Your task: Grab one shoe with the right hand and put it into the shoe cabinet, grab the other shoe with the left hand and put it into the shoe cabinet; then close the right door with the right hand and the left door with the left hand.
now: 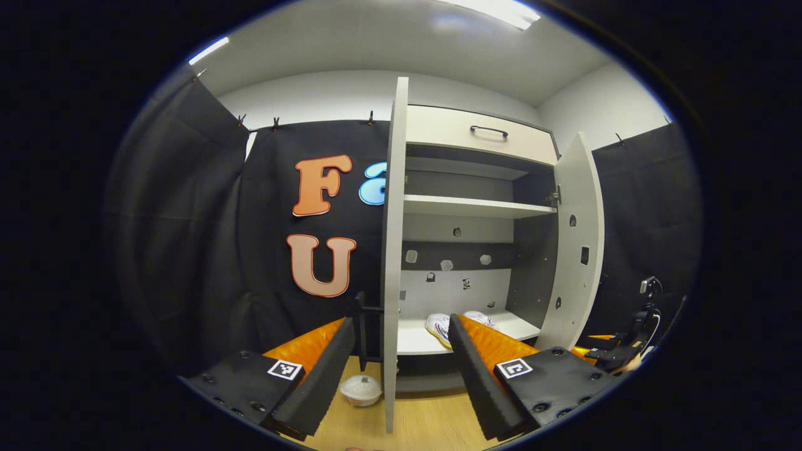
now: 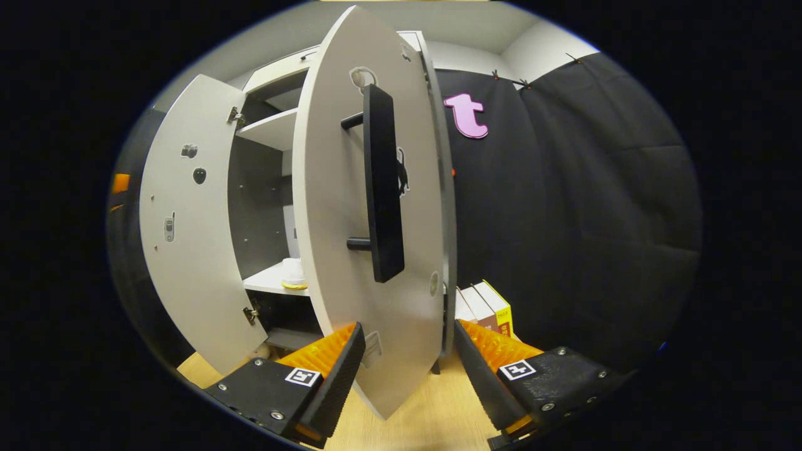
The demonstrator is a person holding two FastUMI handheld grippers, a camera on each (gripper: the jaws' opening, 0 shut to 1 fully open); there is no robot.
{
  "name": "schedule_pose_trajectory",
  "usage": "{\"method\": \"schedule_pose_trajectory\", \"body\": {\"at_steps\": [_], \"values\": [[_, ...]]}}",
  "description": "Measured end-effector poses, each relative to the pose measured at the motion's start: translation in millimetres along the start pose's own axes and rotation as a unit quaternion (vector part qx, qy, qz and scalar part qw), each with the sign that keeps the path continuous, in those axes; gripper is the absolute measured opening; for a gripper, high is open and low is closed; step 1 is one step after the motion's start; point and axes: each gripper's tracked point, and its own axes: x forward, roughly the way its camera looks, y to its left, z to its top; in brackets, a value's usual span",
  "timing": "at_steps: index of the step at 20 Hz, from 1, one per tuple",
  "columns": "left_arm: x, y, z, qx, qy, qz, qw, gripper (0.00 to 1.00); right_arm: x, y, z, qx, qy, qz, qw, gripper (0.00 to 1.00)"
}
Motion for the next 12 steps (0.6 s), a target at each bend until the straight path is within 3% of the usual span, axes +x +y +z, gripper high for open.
{"method": "schedule_pose_trajectory", "body": {"at_steps": [4,5,6,12], "values": [[-5.8,21.3,1.3,0.005,-0.002,0.026,1.0,0.94,31.1,37.8,0.9,0.008,0.005,0.04,0.999,0.89],[-6.2,25.9,1.1,0.005,-0.003,0.031,1.0,0.94,39.6,51.3,1.2,0.012,0.005,0.049,0.999,0.99],[-7.1,30.2,1.7,0.005,-0.003,0.036,0.999,0.94,50.9,57.4,3.8,0.008,0.003,0.05,0.999,0.9],[-10.4,58.3,-1.9,0.011,-0.004,0.062,0.998,0.94,88.4,84.6,12.4,-0.011,-0.001,0.04,0.999,0.89]]}}
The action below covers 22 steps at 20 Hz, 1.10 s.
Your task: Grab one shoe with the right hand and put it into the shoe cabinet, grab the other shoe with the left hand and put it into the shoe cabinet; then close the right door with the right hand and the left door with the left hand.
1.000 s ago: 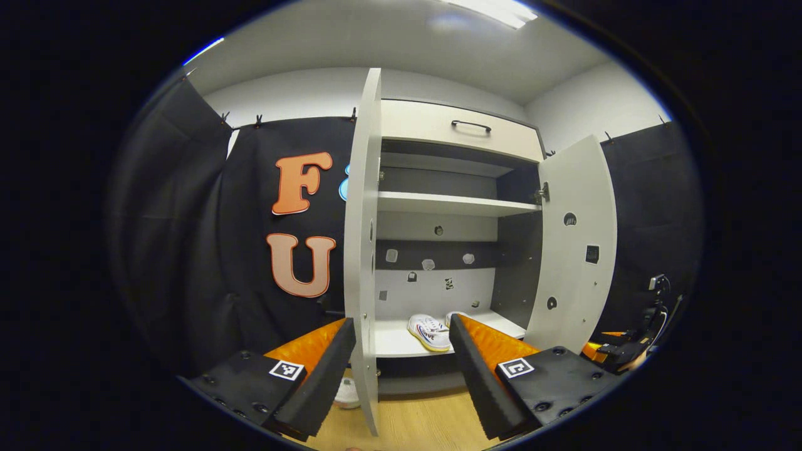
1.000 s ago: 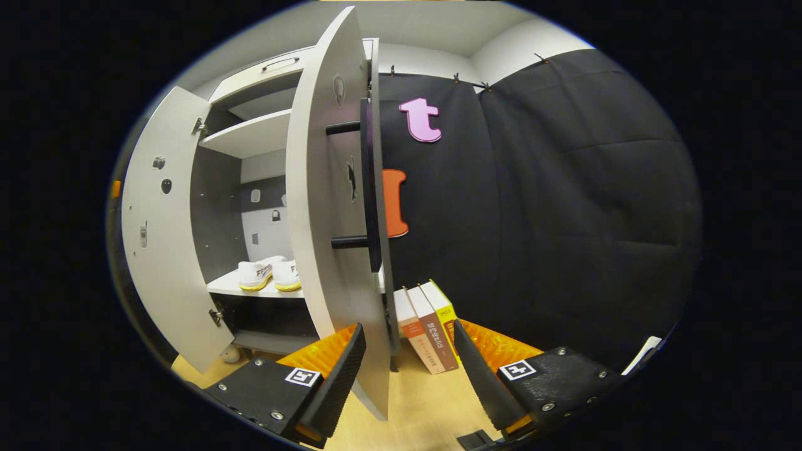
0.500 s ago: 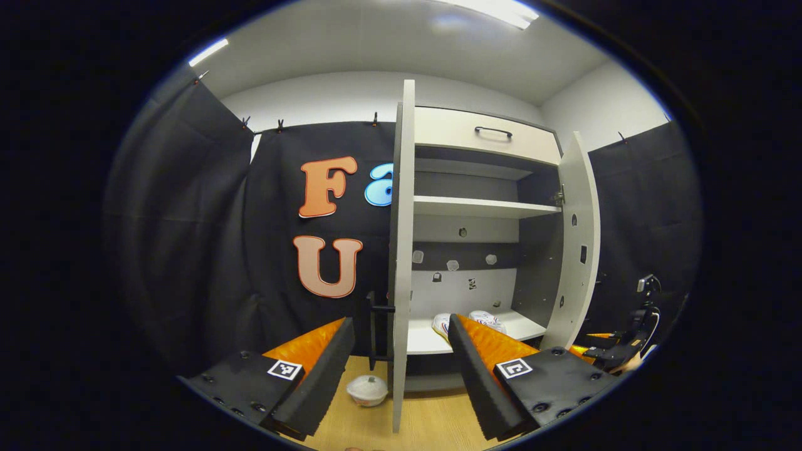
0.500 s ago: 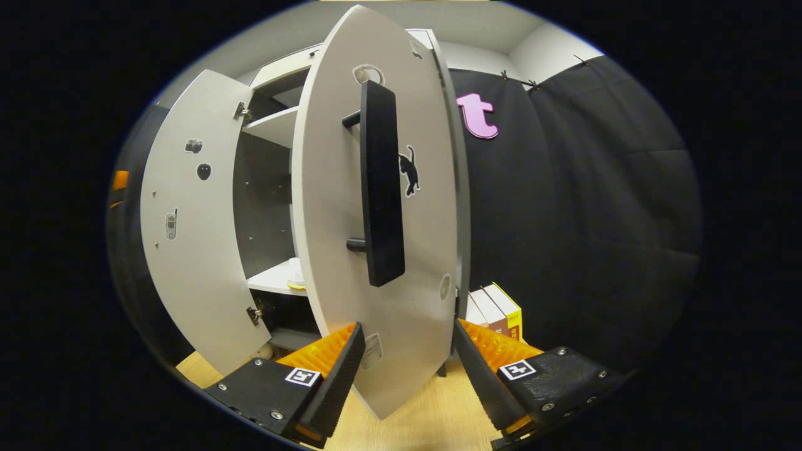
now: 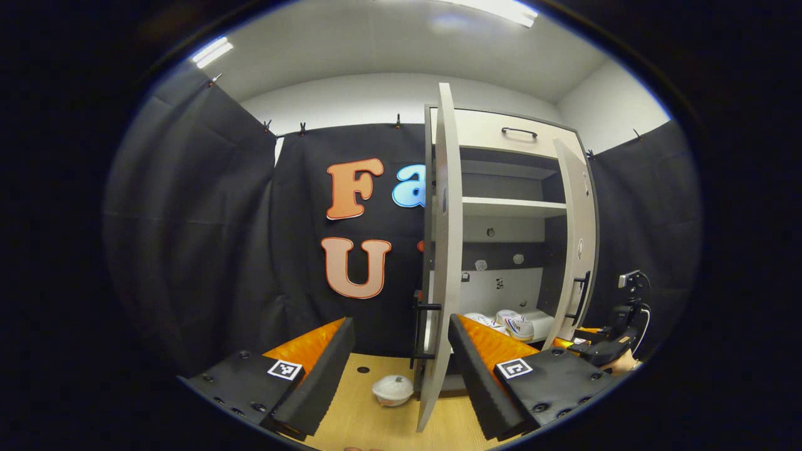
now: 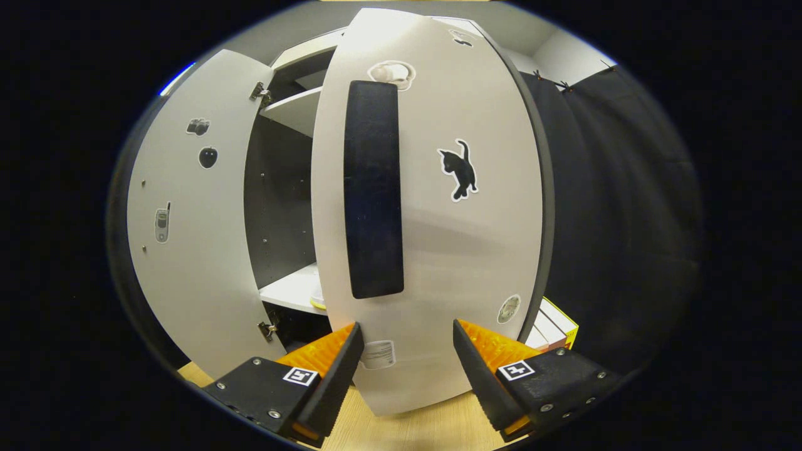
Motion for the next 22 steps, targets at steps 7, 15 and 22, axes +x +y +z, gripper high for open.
{"method": "schedule_pose_trajectory", "body": {"at_steps": [7,15,22], "values": [[21.7,30.9,-27.5,0.0,0.022,0.022,1.0,0.97,36.4,9.9,1.1,0.023,0.002,-0.013,1.0,0.89],[76.9,54.6,-83.7,0.001,0.05,0.031,0.998,0.97,65.8,18.2,5.4,0.01,0.001,-0.028,1.0,0.89],[114.5,47.3,-108.8,-0.015,0.066,0.01,0.998,0.95,64.2,17.8,5.8,0.0,-0.001,-0.046,0.999,0.89]]}}
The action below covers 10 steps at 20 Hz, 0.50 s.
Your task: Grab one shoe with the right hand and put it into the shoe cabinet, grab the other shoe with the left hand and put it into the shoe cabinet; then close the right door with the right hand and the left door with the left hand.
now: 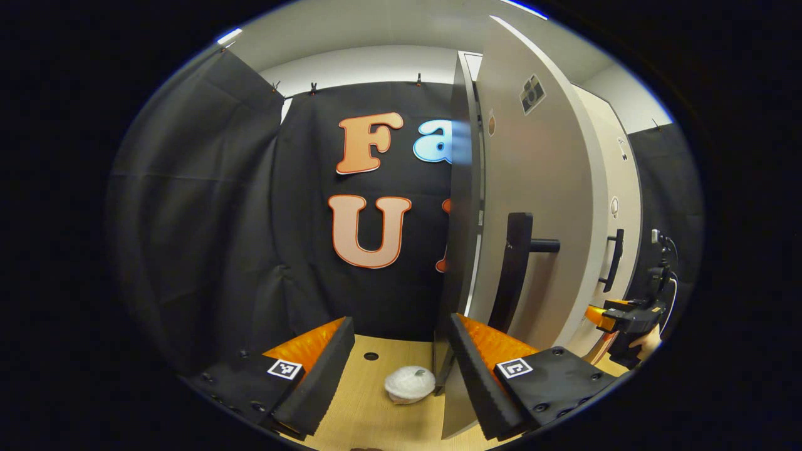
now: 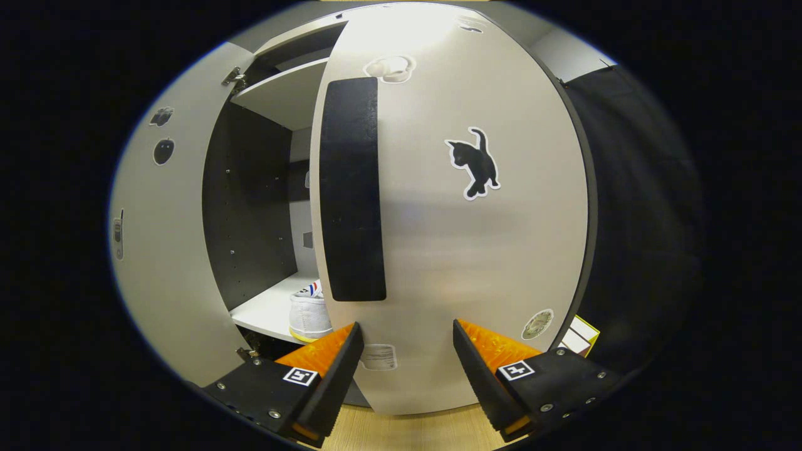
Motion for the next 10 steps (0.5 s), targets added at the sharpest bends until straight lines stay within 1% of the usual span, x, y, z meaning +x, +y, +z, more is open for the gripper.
{"method": "schedule_pose_trajectory", "body": {"at_steps": [1,3,4,5,6,7,8,9,10], "values": [[3.2,2.1,-0.5,0.006,0.001,0.005,1.0,0.95,-2.4,-2.3,1.5,-0.003,-0.004,-0.005,1.0,0.89],[7.4,3.1,-0.9,0.015,-0.003,0.005,1.0,0.99,-9.6,-3.7,5.3,-0.005,-0.013,-0.005,1.0,0.9],[6.9,1.7,-1.1,0.02,-0.004,0.004,1.0,0.99,-14.5,-6.4,6.7,-0.007,-0.017,-0.006,1.0,0.9],[5.7,-0.1,0.9,0.029,-0.008,0.004,1.0,0.94,-20.8,-8.5,7.7,-0.011,-0.018,-0.007,1.0,0.9],[6.3,-1.7,2.9,0.036,-0.011,0.004,0.999,0.96,-26.2,-10.2,8.0,-0.014,-0.018,-0.006,1.0,0.9],[6.8,-4.8,3.5,0.035,-0.011,0.001,0.999,0.93,-31.3,-11.7,8.3,-0.017,-0.018,-0.005,1.0,0.9],[7.9,-12.4,3.3,0.03,-0.01,-0.008,0.999,0.98,-35.9,-13.0,9.8,-0.019,-0.02,-0.005,1.0,0.9],[6.4,-19.8,1.5,0.024,-0.008,-0.016,1.0,0.95,-40.3,-15.5,11.4,-0.021,-0.023,-0.005,1.0,0.9],[3.7,-26.9,-1.6,0.017,-0.006,-0.024,1.0,0.95,-46.1,-18.7,13.4,-0.023,-0.026,-0.006,0.999,0.9]]}}
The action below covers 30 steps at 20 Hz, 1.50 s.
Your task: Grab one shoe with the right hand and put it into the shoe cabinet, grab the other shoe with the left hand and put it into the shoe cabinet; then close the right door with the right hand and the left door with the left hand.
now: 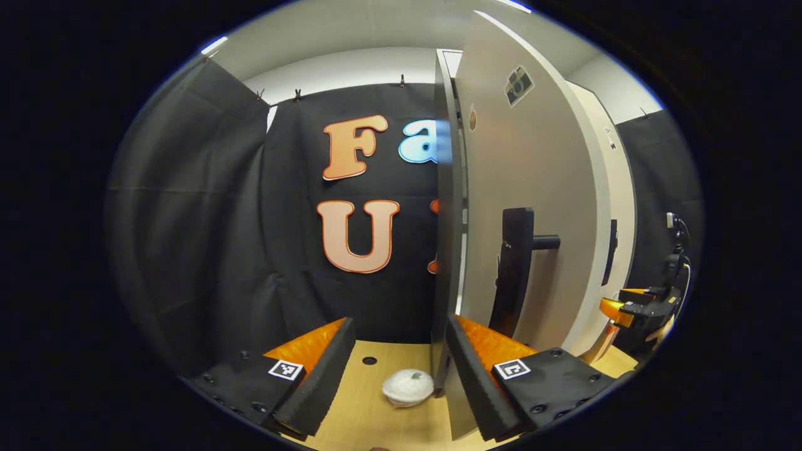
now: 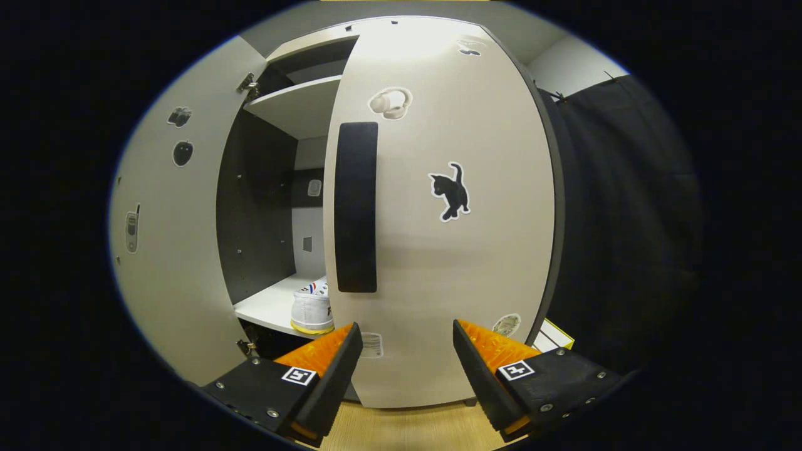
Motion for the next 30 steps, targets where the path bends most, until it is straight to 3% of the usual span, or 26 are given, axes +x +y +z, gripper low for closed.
{"method": "schedule_pose_trajectory", "body": {"at_steps": [10,21,30], "values": [[8.6,-99.2,-3.1,-0.014,0.008,-0.083,0.996,0.92,-56.0,-66.7,9.1,0.001,-0.013,-0.046,0.999,0.9],[43.0,-218.4,5.7,-0.02,0.021,-0.173,0.984,0.94,-81.5,-136.5,8.6,0.001,-0.013,-0.092,0.996,0.9],[66.3,-236.3,7.7,-0.021,0.022,-0.142,0.989,0.99,-68.7,-154.9,29.0,-0.006,-0.016,-0.086,0.996,0.91]]}}
